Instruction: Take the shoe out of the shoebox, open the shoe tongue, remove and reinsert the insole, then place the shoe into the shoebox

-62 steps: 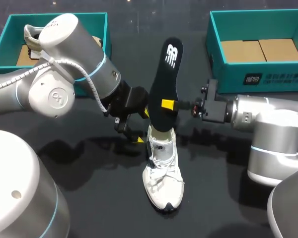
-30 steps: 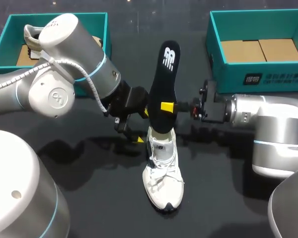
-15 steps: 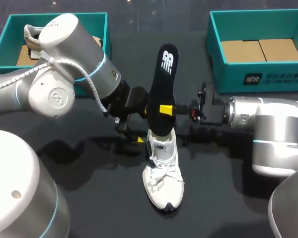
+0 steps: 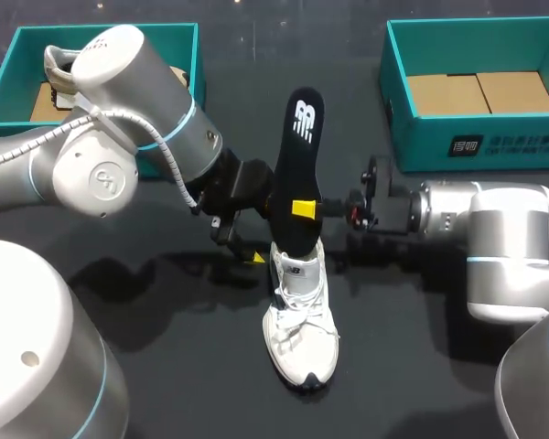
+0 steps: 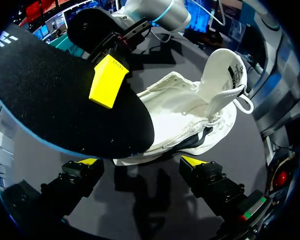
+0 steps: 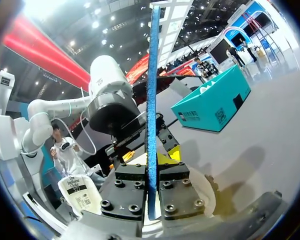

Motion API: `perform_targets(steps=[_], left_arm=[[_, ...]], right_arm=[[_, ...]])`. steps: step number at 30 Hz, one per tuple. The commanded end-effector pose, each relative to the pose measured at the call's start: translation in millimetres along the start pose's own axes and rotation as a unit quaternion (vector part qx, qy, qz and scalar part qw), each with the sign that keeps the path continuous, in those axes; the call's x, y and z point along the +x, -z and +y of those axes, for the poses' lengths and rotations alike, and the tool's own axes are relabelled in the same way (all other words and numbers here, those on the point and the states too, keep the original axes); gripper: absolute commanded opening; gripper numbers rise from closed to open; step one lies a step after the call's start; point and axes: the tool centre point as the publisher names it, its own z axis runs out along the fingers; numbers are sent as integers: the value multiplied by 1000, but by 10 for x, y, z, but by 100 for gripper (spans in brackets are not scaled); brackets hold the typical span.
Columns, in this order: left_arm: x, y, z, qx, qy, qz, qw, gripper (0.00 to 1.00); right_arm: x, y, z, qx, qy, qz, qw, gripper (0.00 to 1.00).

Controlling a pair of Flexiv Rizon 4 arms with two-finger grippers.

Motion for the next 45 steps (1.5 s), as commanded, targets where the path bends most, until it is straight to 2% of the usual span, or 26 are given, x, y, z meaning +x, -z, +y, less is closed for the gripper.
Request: perform_targets(steps=[1,29,37,45], left_arm=[[-2,-5,0,-1,0,0,1000,100],[-2,-5,0,-1,0,0,1000,100],[-2,-5,0,-1,0,0,1000,100],[-2,-5,0,-1,0,0,1000,100]], right_arm=[[-19,-12,-98,1,-6,2,1000,0],[117,2,-647,28,-77,-15,997,0],[168,17,-699,32,-81,-14,996,0],[173,39,-659,44,-83,-12,995,0]])
